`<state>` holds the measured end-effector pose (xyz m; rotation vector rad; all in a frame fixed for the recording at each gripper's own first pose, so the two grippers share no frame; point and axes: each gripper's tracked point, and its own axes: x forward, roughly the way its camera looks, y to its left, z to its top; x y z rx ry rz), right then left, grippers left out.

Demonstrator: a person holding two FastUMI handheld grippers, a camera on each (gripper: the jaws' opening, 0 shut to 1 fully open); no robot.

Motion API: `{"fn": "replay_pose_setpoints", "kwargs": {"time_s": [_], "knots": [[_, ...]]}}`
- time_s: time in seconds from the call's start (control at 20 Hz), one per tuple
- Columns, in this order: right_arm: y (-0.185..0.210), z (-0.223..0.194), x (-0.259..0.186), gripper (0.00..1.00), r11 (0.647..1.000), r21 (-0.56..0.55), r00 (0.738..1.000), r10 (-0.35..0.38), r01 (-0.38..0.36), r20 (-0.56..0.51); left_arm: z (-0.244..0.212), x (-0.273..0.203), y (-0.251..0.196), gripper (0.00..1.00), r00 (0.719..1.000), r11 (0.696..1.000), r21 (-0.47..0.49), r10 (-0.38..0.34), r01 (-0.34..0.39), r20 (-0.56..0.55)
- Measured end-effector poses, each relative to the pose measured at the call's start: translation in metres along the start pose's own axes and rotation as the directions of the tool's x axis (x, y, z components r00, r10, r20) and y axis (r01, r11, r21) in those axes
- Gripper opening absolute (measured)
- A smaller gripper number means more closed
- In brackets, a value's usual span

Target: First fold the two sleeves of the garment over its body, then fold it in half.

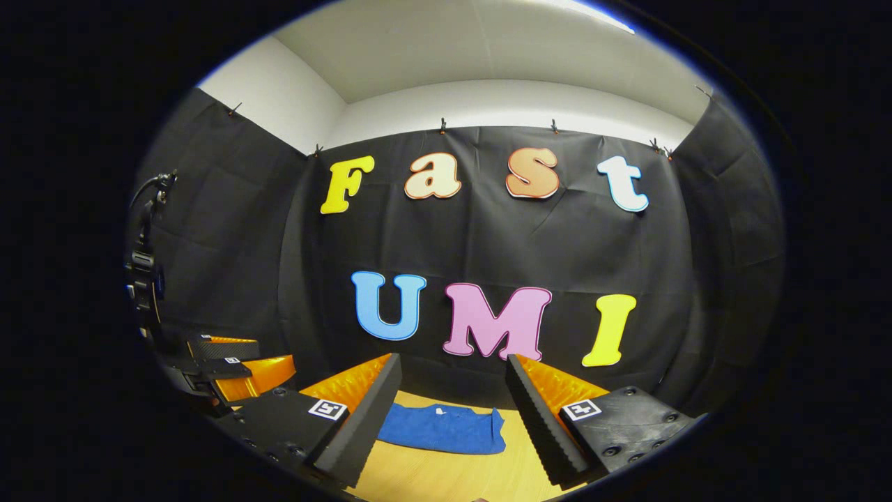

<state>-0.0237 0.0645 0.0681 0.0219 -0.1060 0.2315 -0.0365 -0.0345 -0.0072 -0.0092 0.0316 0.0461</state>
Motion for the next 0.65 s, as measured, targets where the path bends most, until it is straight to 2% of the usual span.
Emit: {"fn": "replay_pose_setpoints", "kwargs": {"time_s": [0.15, 0.25, 0.35, 0.4, 0.45, 0.5, 0.55, 0.65], "knots": [[0.016, -0.010, 0.002, 0.95, 1.000, 0.013, 1.000, 0.019, -0.019, -0.016, 0.003, -0.004, 0.003, 0.83, 1.000, 1.000, 0.008, -0.008, 0.007, 0.016], [0.024, -0.012, 0.004, 0.96, 1.000, 0.014, 0.999, 0.025, -0.025, -0.019, 0.005, -0.006, 0.011, 0.80, 1.000, 1.000, 0.011, -0.002, 0.002, 0.020], [0.027, -0.010, 0.006, 0.96, 1.000, 0.008, 1.000, 0.024, -0.024, -0.009, 0.005, -0.008, 0.015, 0.83, 1.000, 1.000, 0.014, 0.007, -0.007, 0.021], [0.031, -0.009, 0.004, 1.00, 1.000, 0.007, 1.000, 0.024, -0.024, -0.002, 0.002, -0.008, 0.018, 0.80, 1.000, 1.000, 0.018, 0.010, -0.010, 0.015], [0.032, -0.009, 0.004, 0.96, 1.000, 0.009, 1.000, 0.025, -0.025, 0.002, 0.001, -0.008, 0.020, 0.80, 1.000, 1.000, 0.019, 0.014, -0.014, 0.015], [0.034, -0.009, 0.005, 1.00, 1.000, 0.008, 1.000, 0.024, -0.024, 0.006, 0.002, -0.009, 0.020, 0.83, 1.000, 1.000, 0.016, 0.016, -0.016, 0.016], [0.034, -0.010, 0.004, 0.96, 1.000, 0.007, 1.000, 0.023, -0.023, 0.005, 0.003, -0.008, 0.021, 0.83, 1.000, 1.000, 0.005, 0.021, -0.021, 0.022], [0.038, -0.014, 0.004, 0.96, 1.000, 0.007, 1.000, 0.029, -0.029, -0.004, 0.000, -0.008, 0.022, 0.80, 1.000, 1.000, 0.001, 0.029, -0.029, 0.011]]}}
